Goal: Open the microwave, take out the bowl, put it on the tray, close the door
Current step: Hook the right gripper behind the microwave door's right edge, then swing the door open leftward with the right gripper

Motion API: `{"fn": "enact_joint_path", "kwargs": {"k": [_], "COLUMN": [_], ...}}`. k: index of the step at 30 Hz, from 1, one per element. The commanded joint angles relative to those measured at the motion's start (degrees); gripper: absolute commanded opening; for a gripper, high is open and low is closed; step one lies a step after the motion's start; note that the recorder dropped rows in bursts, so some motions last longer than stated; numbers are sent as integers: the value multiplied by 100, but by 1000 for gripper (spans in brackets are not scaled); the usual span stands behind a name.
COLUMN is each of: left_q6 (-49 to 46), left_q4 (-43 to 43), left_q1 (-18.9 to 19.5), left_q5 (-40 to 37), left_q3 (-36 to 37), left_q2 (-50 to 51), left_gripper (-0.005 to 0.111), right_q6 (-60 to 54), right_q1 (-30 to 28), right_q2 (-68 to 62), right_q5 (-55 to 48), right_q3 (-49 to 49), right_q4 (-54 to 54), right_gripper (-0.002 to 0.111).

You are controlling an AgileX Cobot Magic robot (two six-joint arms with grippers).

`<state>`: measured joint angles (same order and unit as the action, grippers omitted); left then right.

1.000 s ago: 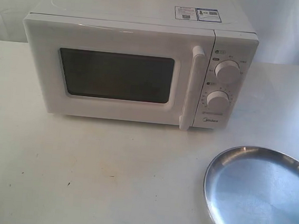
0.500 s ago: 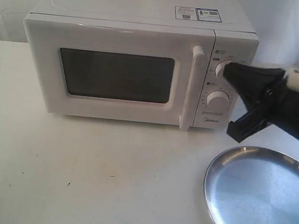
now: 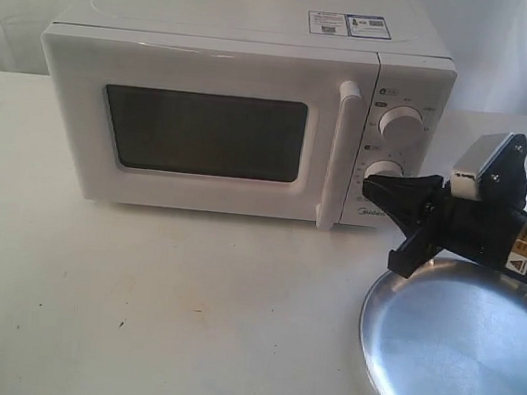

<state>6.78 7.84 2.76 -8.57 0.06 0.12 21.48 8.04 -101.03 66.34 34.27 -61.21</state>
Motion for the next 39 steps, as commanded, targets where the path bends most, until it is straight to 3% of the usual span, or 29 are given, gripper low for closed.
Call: {"fn": "enact_joint_path", "kwargs": {"k": [1,3,5,9,19,23,26,29,39], "left_q6": [37,37,37,37,37,37,37,37,37], "left_q4": [-10,-10,-10,-10,-10,-10,-10,-10,-10], "left_q1": [-5,-5,-5,-5,-5,-5,-5,-5,-5], "left_q5": [3,3,3,3,3,3,3,3,3], "left_q3": [-6,-6,-6,-6,-6,-6,-6,-6,-6], "left_q2": [-12,-12,-12,-12,-12,-12,-12,-12,-12], "left_gripper": [0,0,0,0,0,0,0,0,0], "right_q6": [-200,-189,-144,-3,434,592,547,400,397], "right_q1": [-44,-8,60,195,435,573,741,875,930], "right_q2": [-90,-128,-178,-299,-624,-764,-888,-913,-881], "right_q5": [284,242,114,-95,-365,-571,-559,-512,363], "right_q3": [165,227,337,627,1223,1402,1481,1530,1530], "right_q4": [-59,7,16,4,-80,-98,-124,-225,-1022], "right_gripper": [27,48,56,46,45,39,27,0,0]}}
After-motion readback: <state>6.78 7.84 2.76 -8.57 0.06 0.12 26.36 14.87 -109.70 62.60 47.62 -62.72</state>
